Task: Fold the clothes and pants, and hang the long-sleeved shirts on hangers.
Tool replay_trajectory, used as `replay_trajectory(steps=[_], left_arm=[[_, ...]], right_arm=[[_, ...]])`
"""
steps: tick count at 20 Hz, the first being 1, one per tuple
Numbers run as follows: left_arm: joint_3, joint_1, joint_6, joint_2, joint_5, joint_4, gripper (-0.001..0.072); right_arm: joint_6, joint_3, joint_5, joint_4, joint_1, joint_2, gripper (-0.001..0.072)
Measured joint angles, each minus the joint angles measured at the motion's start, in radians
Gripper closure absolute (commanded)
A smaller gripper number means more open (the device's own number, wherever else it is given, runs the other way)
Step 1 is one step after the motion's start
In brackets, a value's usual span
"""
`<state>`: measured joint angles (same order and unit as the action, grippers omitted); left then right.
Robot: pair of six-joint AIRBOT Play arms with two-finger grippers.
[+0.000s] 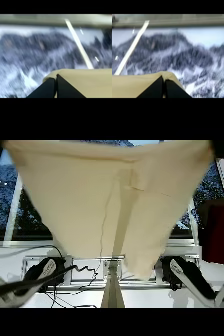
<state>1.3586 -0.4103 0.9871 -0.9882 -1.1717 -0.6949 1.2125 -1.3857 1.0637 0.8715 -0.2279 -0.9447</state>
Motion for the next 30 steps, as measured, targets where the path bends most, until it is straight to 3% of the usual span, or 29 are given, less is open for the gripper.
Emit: replay_trajectory(steps=[4, 8, 14, 17, 22, 23, 24, 25, 26, 28, 29, 30], left_arm=[[-0.006, 0.087, -0.021, -0.379, -0.035, -0.003, 0.0692], [-0.007, 0.127, -0.038, -0.637, 0.029, 0.106, 0.0692], [-0.007, 0.140, -0.069, -0.723, 0.055, 0.165, 0.0693], [-0.007, 0.142, -0.048, -0.728, -0.037, 0.096, 0.0694], [-0.006, 0.142, 0.038, -0.703, -0.202, -0.142, 0.0692], [-0.006, 0.142, 0.054, -0.700, -0.231, -0.175, 0.0690], [-0.006, 0.142, 0.061, -0.698, -0.255, -0.204, 0.0584], [-0.006, 0.142, 0.067, -0.697, -0.272, -0.225, 0.0303], [-0.006, 0.142, 0.075, -0.695, -0.285, -0.242, 0.0070], [-0.006, 0.142, 0.087, -0.693, -0.304, -0.254, 0.0074], [-0.006, 0.139, 0.097, -0.691, -0.314, -0.257, 0.0221], [-0.006, 0.134, 0.114, -0.686, -0.320, -0.262, 0.0473]], right_arm=[[0.006, 0.000, 0.034, 0.000, 0.000, -0.315, 0.0700], [0.008, 0.000, -0.039, -0.002, 0.000, -0.535, 0.0701], [0.009, 0.000, -0.094, 0.039, 0.000, -0.635, 0.0701], [0.009, 0.000, 0.026, 0.121, 0.000, -0.644, 0.0701], [0.014, 0.000, 0.297, 0.299, 0.000, -0.649, 0.0701], [0.019, 0.000, 0.346, 0.322, 0.000, -0.649, 0.0675], [0.024, 0.000, 0.382, 0.337, 0.000, -0.649, 0.0471], [0.024, 0.000, 0.405, 0.352, 0.000, -0.649, 0.0189], [0.027, 0.000, 0.422, 0.364, 0.000, -0.649, 0.0168], [0.030, 0.000, 0.451, 0.373, -0.001, -0.649, 0.0278], [0.030, 0.000, 0.469, 0.381, -0.003, -0.649, 0.0315], [0.030, 0.001, 0.488, 0.388, -0.006, -0.649, 0.0364]])
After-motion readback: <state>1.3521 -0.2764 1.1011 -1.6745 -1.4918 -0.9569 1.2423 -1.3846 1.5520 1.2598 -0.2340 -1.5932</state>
